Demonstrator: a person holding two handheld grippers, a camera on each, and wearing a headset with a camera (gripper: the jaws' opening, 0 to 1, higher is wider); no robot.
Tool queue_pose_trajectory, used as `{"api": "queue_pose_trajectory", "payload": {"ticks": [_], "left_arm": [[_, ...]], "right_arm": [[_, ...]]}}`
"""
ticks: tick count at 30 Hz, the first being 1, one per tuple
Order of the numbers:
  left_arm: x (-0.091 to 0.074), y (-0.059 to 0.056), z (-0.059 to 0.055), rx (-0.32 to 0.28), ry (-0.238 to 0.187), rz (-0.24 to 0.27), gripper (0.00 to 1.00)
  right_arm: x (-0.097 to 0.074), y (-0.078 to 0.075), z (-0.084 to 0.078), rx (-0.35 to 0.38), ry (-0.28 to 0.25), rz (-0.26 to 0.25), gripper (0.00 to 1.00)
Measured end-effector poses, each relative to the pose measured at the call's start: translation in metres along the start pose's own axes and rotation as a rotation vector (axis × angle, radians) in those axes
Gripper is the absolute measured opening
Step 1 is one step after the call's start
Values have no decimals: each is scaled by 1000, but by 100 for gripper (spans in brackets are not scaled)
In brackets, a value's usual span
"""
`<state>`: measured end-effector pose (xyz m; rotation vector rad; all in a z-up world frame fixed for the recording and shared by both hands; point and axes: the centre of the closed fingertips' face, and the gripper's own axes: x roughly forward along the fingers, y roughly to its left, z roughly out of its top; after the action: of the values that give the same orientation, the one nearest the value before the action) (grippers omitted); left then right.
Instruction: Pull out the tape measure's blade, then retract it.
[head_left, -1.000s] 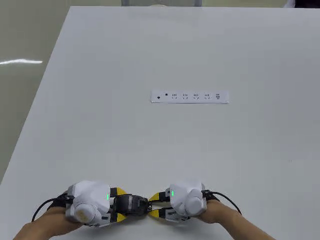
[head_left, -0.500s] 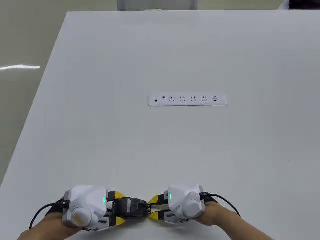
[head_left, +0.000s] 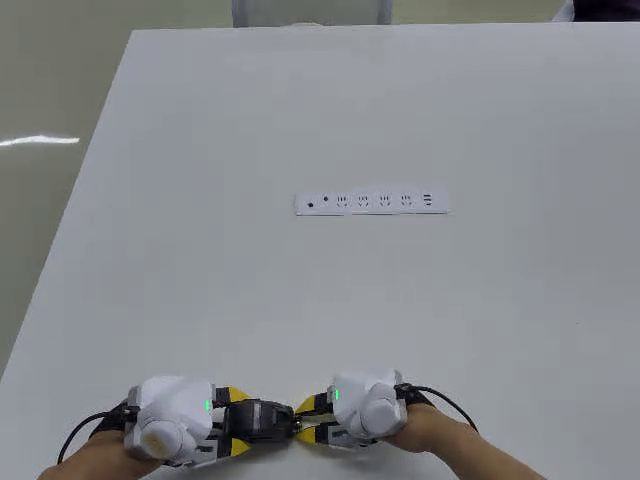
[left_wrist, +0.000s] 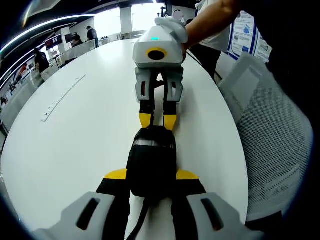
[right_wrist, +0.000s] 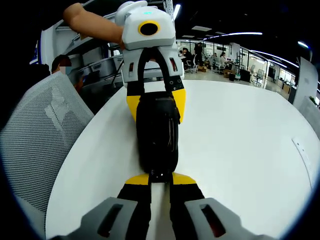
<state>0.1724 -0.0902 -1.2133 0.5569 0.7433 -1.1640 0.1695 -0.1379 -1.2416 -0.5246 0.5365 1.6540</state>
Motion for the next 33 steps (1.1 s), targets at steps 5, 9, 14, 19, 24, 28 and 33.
{"api": "queue_pose_trajectory", "payload": {"ticks": [5, 9, 14, 19, 24, 28, 33], "left_arm": [[0, 0, 0, -3, 0, 0, 27], [0, 0, 0, -5, 0, -1, 27], [-1, 0, -1, -7, 1, 1, 27], [0, 0, -1, -8, 3, 3, 27], [-1, 0, -1, -9, 5, 4, 27], [-1, 0, -1, -12, 6, 4, 27], [-1, 0, -1, -15, 7, 6, 27]], "right_arm": [[0, 0, 0, -3, 5, 0, 11], [0, 0, 0, -2, 6, 2, 11], [-2, -1, 1, -3, 4, 7, 10], [-2, 0, 1, 11, 9, 13, 10], [-2, -1, 2, 12, 9, 11, 10], [-2, -1, 1, 12, 8, 10, 10], [-2, -2, 1, 11, 7, 8, 10]]}}
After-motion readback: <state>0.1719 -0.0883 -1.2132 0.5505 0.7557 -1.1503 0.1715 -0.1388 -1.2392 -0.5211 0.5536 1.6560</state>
